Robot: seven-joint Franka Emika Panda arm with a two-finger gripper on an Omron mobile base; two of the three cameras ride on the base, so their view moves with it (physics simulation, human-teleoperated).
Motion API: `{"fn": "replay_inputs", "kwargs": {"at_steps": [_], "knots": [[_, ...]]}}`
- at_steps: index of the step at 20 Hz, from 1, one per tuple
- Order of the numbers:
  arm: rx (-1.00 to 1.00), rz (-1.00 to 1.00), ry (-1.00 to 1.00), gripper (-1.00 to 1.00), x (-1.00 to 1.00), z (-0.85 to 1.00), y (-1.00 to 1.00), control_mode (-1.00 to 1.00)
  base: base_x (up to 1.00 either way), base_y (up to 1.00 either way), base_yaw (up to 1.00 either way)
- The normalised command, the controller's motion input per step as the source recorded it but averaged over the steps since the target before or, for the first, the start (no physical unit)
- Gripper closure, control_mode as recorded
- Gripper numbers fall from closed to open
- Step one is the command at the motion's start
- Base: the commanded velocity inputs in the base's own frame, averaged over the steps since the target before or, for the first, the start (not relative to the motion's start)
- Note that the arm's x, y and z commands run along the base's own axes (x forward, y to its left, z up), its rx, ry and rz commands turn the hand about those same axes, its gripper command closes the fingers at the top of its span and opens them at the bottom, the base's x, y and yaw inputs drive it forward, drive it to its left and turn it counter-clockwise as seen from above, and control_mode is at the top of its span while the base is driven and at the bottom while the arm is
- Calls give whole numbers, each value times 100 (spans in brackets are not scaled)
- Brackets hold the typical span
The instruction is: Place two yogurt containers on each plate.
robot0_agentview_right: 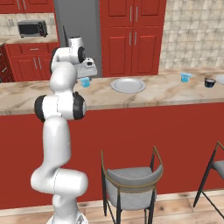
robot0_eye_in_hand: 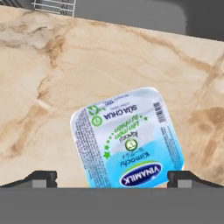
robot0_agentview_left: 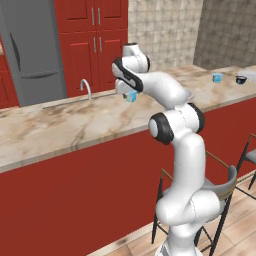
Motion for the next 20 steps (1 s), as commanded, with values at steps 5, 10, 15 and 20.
{"fn": "replay_inputs", "kwargs": {"at_steps": [5, 10, 15, 20], "knots": [[-3, 4, -7, -100, 1, -12, 5, -100, 0, 0, 0], [-3, 5, -14, -100, 5, -12, -10, -100, 0, 0, 0], [-4, 2, -9, -100, 0, -25, -11, -100, 0, 0, 0], [-6, 2, 0, 100, 0, -56, -2, -100, 0, 0, 0]]}}
